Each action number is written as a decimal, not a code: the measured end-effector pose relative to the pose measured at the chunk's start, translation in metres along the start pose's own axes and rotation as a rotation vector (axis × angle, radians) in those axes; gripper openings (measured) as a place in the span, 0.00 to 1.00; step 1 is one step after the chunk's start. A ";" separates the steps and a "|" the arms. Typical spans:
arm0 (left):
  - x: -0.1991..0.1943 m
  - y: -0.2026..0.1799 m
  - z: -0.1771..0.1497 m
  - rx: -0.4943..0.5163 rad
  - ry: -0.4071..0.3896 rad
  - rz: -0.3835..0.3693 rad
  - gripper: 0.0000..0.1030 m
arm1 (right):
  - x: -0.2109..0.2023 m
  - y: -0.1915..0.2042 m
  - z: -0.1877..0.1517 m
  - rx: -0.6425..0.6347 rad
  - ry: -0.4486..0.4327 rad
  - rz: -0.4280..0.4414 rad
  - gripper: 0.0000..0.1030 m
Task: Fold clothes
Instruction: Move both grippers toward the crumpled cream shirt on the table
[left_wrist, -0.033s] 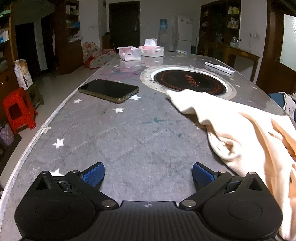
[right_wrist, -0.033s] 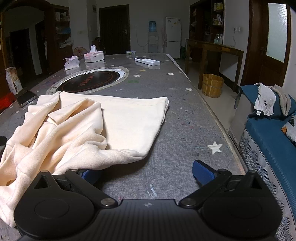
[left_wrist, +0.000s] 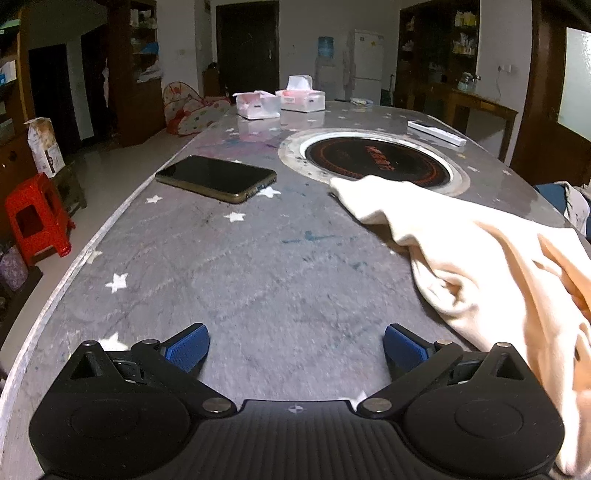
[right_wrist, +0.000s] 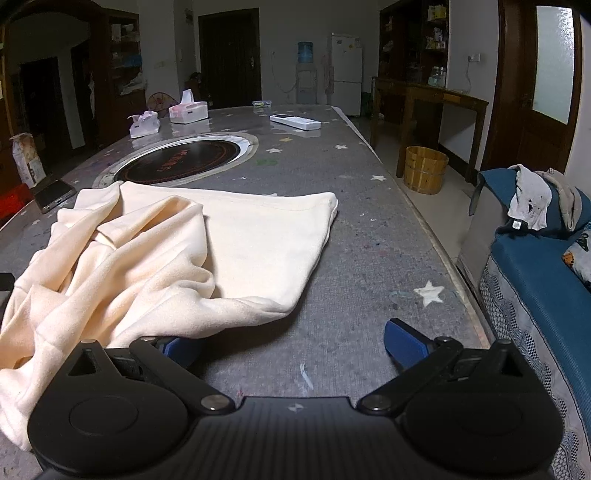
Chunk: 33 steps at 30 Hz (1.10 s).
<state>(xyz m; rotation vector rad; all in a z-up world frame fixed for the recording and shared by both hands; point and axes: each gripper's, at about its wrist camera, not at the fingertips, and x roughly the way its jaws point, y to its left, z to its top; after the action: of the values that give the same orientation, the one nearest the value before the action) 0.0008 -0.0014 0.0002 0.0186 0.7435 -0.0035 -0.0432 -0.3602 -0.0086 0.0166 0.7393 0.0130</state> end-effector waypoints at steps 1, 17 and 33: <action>0.000 -0.003 0.000 0.007 -0.006 0.004 1.00 | -0.001 0.000 0.000 -0.001 -0.005 0.002 1.00; -0.043 -0.039 -0.012 0.009 0.014 -0.040 1.00 | -0.064 0.012 -0.012 -0.040 -0.162 0.081 1.00; -0.064 -0.065 -0.011 0.034 0.008 -0.095 1.00 | -0.079 0.036 -0.020 -0.053 -0.156 0.155 1.00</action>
<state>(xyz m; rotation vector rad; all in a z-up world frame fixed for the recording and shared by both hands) -0.0542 -0.0664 0.0344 0.0160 0.7518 -0.1070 -0.1154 -0.3257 0.0305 0.0235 0.5801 0.1775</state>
